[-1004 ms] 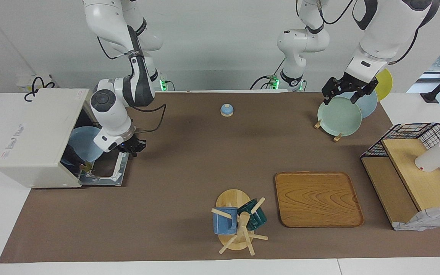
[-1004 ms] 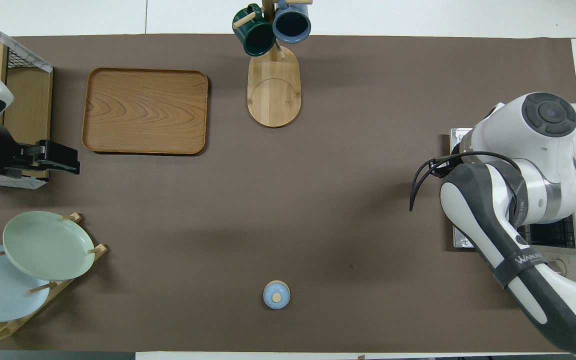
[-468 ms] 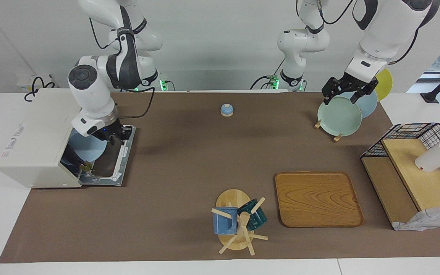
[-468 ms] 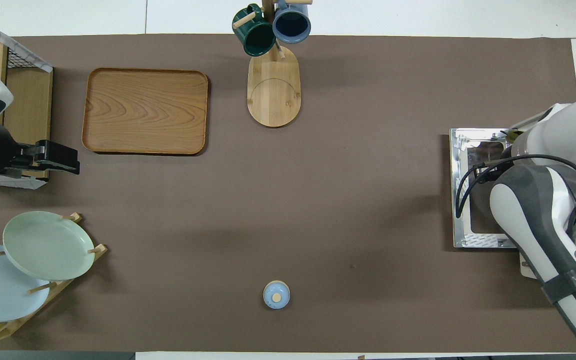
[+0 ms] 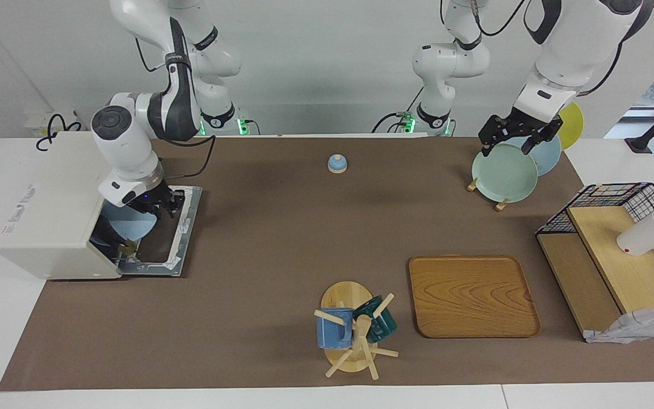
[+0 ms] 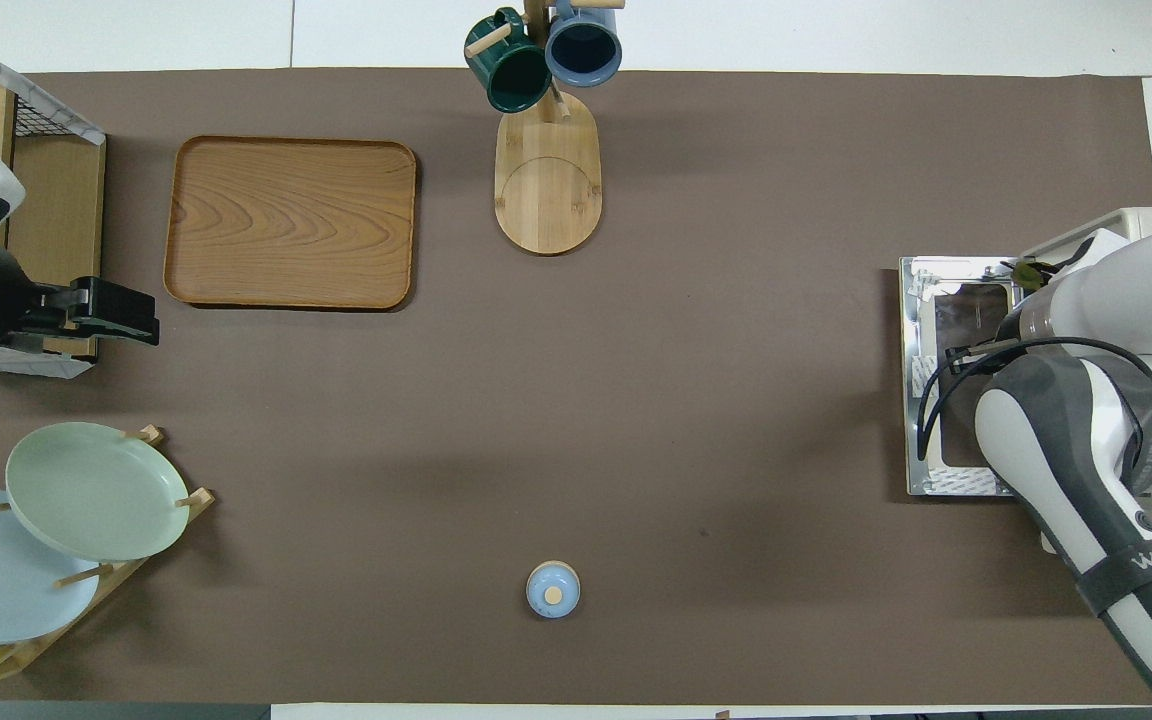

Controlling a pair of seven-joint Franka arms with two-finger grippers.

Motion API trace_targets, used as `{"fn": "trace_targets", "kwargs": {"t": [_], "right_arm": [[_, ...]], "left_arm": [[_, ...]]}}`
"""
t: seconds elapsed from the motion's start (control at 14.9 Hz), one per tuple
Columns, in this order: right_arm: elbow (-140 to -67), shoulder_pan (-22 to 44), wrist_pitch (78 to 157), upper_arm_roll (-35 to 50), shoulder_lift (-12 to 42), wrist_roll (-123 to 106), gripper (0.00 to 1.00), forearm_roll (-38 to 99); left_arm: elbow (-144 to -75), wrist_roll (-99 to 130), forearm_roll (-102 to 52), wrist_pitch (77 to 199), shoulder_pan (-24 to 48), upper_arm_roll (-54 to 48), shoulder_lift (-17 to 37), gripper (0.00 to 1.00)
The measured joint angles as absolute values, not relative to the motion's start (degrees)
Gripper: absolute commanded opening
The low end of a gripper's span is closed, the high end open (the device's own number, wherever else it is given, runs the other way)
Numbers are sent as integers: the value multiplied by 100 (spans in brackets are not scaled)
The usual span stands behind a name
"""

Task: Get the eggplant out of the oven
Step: 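Grasp the blue plate holding the eggplant with the right gripper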

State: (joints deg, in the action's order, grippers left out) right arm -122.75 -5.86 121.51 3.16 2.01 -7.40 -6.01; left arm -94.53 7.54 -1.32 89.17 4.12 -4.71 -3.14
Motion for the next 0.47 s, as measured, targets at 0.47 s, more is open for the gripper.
{"fn": "trace_targets", "kwargs": {"t": [0.47], "right_arm": [[-12279, -649, 12125, 313, 158, -1058, 36, -889]], "left_arm": [[-9453, 753, -132, 9018, 412, -473, -314, 100]]}}
